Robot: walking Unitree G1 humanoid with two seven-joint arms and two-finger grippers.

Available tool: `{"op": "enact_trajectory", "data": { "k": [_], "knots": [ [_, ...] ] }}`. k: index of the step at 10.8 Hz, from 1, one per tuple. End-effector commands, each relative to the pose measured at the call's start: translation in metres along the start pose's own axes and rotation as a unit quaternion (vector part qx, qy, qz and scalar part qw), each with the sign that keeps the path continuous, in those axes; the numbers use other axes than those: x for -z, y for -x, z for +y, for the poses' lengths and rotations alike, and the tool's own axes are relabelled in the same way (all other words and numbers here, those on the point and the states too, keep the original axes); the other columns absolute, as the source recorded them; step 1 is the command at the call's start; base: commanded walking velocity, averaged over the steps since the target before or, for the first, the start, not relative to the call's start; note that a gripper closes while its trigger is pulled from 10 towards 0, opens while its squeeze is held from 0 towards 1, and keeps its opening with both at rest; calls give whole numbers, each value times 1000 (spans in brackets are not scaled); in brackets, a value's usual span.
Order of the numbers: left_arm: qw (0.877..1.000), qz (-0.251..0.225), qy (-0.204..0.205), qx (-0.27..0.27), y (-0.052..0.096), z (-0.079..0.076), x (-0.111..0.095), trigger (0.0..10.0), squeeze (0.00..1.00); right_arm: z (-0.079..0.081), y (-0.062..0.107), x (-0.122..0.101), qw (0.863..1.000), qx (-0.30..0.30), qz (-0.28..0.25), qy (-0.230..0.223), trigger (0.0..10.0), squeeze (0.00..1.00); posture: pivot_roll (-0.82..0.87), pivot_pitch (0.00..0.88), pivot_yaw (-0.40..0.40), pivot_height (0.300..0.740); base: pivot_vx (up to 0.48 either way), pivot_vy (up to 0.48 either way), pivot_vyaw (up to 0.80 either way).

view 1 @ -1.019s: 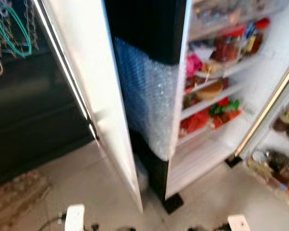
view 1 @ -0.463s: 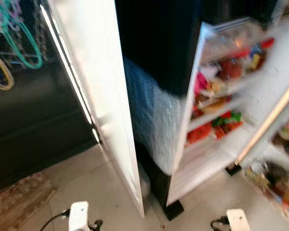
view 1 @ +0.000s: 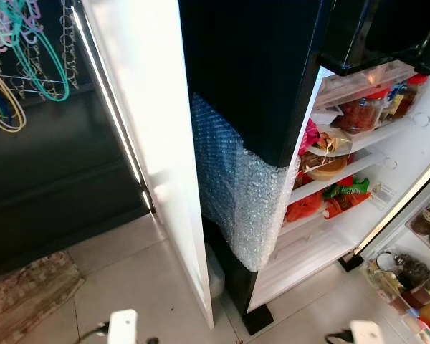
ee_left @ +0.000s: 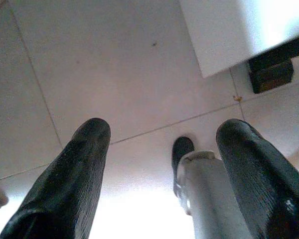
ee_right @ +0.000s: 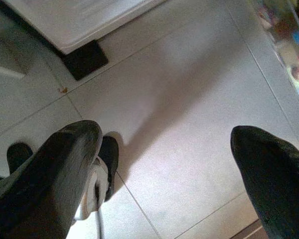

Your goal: Restocking fridge

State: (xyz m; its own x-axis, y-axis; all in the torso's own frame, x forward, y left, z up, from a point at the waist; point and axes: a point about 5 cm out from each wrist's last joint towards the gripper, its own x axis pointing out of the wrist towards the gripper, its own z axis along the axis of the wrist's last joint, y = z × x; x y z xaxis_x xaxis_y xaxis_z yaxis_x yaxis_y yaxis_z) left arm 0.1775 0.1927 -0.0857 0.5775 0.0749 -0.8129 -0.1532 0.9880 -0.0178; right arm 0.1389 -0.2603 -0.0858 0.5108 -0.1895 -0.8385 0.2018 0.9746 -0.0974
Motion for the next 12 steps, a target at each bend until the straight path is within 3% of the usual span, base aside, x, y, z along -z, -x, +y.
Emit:
{"op": "enact_trajectory", "data": {
  "k": [1,4,5,6,9,11,12],
  "knots": [
    [1000,19,-10,2,2,-1,11,10000,0,-8,2,7,999,22,4,-49,10000,0,-13,0,43,740,0,262,0],
    [1000,13,-18,9,1,-5,7,10000,0,-10,2,3,997,30,-5,-75,10000,0,-116,0,87,740,0,259,0],
    [999,14,-30,4,0,-1,3,10000,0,-6,1,4,991,38,-2,-125,10000,0,-131,0,77,740,0,255,0],
    [1000,12,-26,-2,0,3,0,10000,0,-2,0,4,993,36,4,-114,10000,0,-133,0,73,740,0,255,0],
    [1000,-5,-24,-5,-1,8,-9,10000,0,7,-2,-1,986,41,-9,-161,10000,0,-95,0,81,740,0,169,0],
    [998,-5,-63,10,-3,3,-16,10000,0,7,-3,-7,988,31,-15,-152,10000,0,-80,0,80,740,0,0,0],
    [998,-4,-55,11,-3,1,-16,10000,0,6,-3,-8,989,29,-13,-144,10000,0,-96,0,78,740,0,0,0]
  ]
}}
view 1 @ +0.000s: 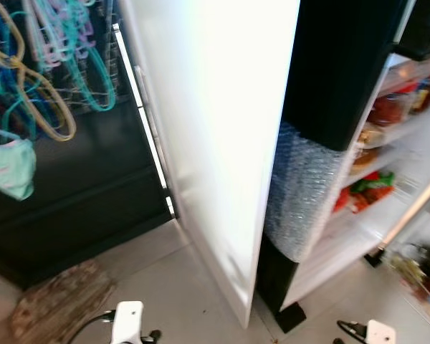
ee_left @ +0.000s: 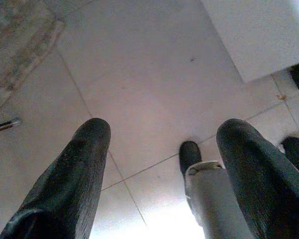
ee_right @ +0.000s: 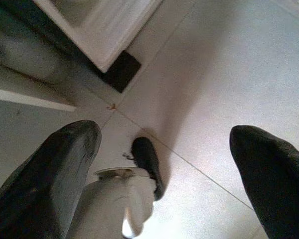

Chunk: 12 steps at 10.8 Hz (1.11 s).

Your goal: Restocking fridge

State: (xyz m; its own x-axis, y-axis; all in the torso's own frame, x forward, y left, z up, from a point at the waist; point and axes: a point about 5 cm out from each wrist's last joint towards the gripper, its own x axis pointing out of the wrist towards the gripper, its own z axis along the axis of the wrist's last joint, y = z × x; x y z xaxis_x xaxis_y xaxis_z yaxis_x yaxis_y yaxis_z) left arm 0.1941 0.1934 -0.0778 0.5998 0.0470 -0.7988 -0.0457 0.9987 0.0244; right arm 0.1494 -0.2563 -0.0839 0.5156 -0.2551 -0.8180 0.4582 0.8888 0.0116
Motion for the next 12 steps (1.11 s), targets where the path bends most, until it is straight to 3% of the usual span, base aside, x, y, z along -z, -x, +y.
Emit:
{"op": "enact_trajectory", "data": {
  "k": [1,5,9,12],
  "knots": [
    [1000,12,0,-3,1,2,5,10000,0,-2,0,3,1000,6,9,-2,10000,0,-111,0,75,740,0,0,-594],
    [998,42,-32,-24,4,13,18,10000,0,-3,3,17,999,11,31,7,10000,0,-131,0,93,740,0,0,-759],
    [997,56,-35,-35,8,22,29,10000,0,-2,5,27,999,0,38,16,10000,0,-137,0,106,740,0,0,-750],
    [998,54,-25,-29,8,22,29,10000,0,-4,5,26,999,3,33,16,10000,0,-135,0,100,740,-81,0,-196]
  ]
}}
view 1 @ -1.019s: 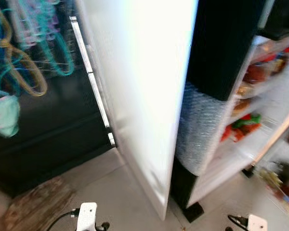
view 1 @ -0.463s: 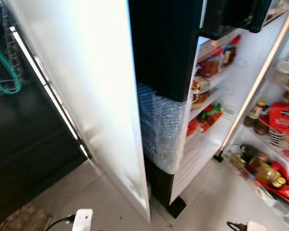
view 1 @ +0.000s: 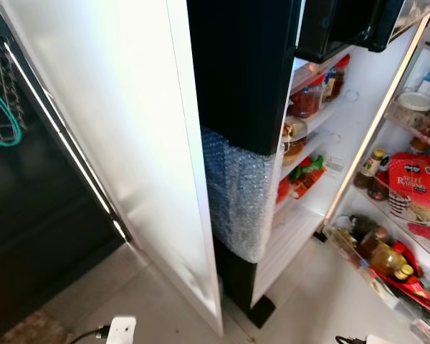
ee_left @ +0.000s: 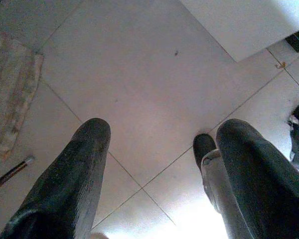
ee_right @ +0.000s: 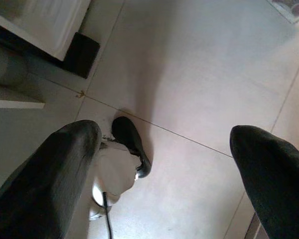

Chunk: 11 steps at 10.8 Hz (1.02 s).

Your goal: Restocking fridge

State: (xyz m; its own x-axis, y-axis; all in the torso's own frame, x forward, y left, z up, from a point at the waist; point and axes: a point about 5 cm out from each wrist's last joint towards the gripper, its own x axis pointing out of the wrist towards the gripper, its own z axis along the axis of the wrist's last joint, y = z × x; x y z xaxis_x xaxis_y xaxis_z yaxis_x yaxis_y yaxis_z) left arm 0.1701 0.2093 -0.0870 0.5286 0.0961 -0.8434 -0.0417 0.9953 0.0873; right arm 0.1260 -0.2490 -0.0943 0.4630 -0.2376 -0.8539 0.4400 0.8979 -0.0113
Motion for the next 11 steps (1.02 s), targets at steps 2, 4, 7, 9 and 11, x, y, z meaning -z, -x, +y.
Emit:
{"op": "enact_trajectory", "data": {
  "k": [2,4,7,9,11],
  "knots": [
    [1000,12,12,-12,1,6,5,10000,0,-1,0,0,1000,2,-2,1,10000,0,-120,0,94,740,-308,0,0],
    [1000,12,11,-17,1,7,6,10000,0,-2,0,0,1000,4,-4,-2,10000,0,-116,0,95,740,0,0,0],
    [1000,17,8,-17,2,8,8,10000,0,-3,1,2,1000,4,-1,-1,10000,0,-113,0,98,740,0,0,-260],
    [1000,17,7,-17,2,8,8,10000,0,-3,1,2,1000,6,-4,-6,10000,0,-114,0,100,740,0,0,0],
    [1000,16,9,-19,1,8,8,10000,0,-3,1,1,1000,7,-5,-8,10000,0,-116,0,99,740,0,0,0]
  ]
}}
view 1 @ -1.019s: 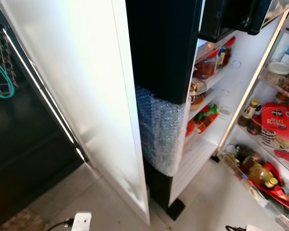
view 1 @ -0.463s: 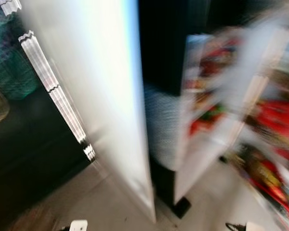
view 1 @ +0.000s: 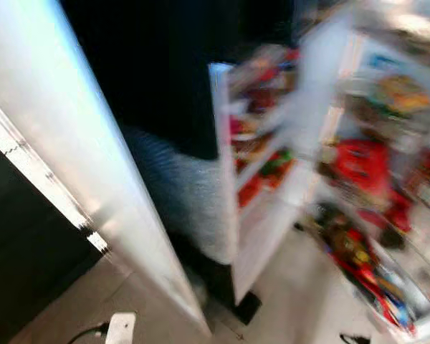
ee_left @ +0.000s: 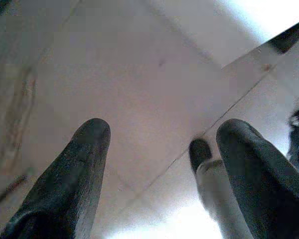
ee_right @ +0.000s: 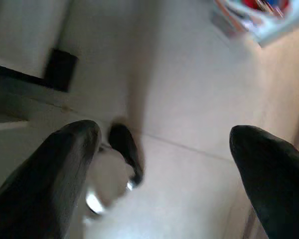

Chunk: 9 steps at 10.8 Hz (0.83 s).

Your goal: Restocking fridge

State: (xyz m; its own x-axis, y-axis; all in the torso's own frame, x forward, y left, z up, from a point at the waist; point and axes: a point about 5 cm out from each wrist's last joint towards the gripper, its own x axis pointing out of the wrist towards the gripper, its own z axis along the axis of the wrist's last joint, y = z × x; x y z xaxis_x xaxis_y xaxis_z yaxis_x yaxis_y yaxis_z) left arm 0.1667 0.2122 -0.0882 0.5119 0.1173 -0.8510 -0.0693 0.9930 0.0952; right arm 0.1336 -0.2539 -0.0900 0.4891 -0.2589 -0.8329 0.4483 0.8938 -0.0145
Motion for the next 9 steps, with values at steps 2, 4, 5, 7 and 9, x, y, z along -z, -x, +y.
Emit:
{"op": "enact_trajectory", "data": {
  "k": [2,4,5,7,9],
  "knots": [
    [1000,7,0,-7,1,4,3,10000,0,-2,2,10,1000,5,15,-7,10000,0,-117,0,97,740,0,0,-788],
    [1000,8,1,-7,0,3,2,10000,0,-3,2,8,1000,6,10,-2,10000,0,-116,0,93,740,0,0,-391],
    [1000,8,2,-7,0,3,2,10000,0,-3,2,8,1000,6,10,-2,10000,0,-116,0,93,740,0,0,0],
    [1000,7,3,-8,0,3,1,10000,0,-3,2,7,1000,6,9,-3,10000,0,-118,0,93,740,0,0,0],
    [1000,6,3,-7,0,2,0,10000,0,-3,1,6,1000,9,8,-3,10000,0,-120,0,93,740,0,0,0]
  ]
}}
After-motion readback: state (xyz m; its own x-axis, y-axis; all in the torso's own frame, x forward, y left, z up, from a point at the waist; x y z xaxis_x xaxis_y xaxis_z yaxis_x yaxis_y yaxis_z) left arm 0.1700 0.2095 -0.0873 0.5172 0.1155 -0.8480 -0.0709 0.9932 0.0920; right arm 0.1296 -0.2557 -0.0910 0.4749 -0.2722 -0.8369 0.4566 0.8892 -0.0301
